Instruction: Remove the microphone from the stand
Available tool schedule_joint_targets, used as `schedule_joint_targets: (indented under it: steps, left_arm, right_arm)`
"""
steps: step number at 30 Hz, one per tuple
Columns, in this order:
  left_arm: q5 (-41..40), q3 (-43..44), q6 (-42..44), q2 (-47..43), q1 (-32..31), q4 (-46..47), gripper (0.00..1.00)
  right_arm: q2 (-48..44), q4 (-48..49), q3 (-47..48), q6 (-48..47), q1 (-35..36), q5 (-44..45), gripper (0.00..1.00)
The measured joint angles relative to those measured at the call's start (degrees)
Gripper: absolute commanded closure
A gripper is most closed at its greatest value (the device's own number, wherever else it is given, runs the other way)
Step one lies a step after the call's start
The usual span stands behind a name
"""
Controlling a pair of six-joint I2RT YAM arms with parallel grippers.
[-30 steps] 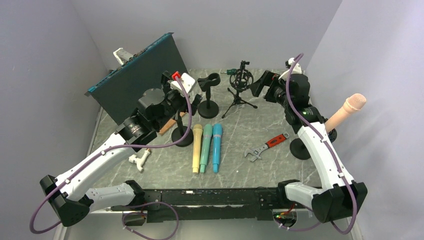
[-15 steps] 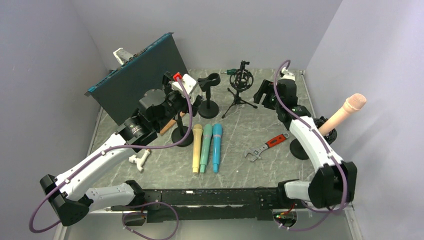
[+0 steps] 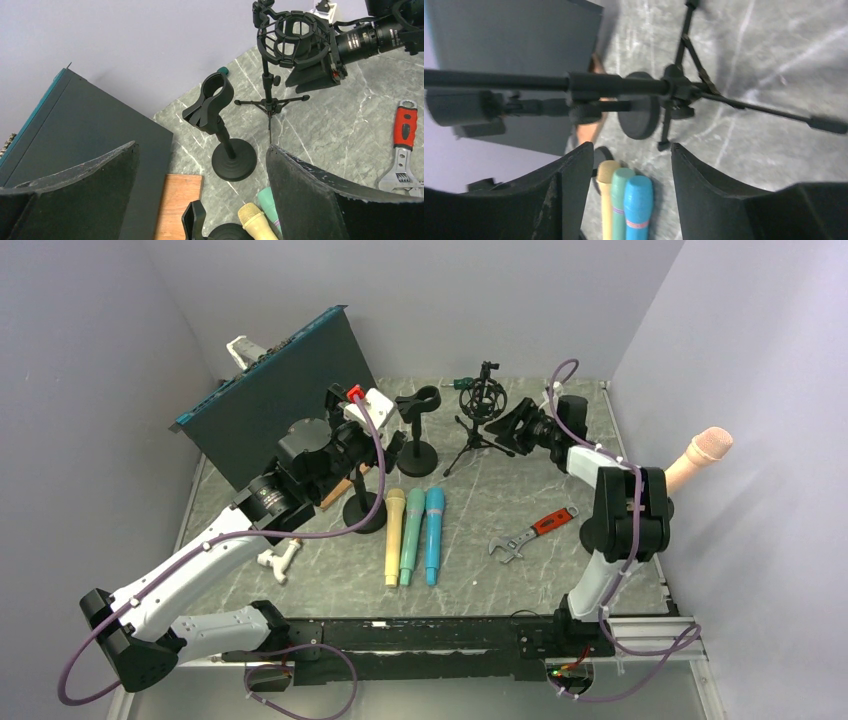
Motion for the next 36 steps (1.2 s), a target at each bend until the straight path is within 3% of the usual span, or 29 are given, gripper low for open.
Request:
schedule_joint_targets:
  steps: [6, 11, 36]
  left_arm:
    - [0.02, 0.00, 0.00, 0.00, 0.00, 0.00, 0.01]
    - [0.02, 0.00, 0.00, 0.00, 0.00, 0.00, 0.01]
    - [0.00, 0.00, 0.00, 0.07, -0.04, -0.02, 0.01]
  right_arm:
    - [4.94, 7.76, 4.22, 6.91, -1.03, -7.23, 0.37]
    - [6.97, 10.51, 6.97, 9.75, -1.05, -9.03, 0.44]
    - [8.61, 11.23, 8.24, 10.05, 0.11, -11.67, 0.58]
